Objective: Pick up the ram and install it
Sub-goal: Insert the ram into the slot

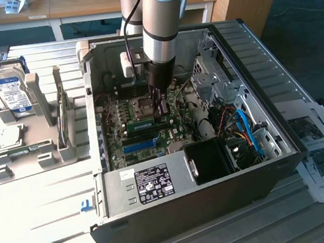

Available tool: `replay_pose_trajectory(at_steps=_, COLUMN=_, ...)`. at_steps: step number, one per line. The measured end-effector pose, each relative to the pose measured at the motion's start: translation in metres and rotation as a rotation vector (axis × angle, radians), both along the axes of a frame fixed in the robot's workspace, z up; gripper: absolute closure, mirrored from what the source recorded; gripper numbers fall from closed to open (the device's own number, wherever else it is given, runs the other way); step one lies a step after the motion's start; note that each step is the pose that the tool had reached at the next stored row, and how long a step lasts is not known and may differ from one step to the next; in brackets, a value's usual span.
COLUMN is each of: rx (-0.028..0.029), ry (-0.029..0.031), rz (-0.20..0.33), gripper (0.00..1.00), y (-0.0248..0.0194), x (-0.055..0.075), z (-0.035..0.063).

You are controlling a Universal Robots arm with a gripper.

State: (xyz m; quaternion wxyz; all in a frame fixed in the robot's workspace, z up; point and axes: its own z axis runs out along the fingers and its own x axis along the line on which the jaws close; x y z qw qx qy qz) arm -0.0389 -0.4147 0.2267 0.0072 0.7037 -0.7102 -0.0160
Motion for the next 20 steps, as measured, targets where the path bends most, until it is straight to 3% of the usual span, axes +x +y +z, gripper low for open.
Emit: replay_pose_trajectory(at_steps=20, rx=0.0000, ry=-0.0001, rz=0.000, gripper=0.88, y=0.0000, x=0.0000, z=0.0021)
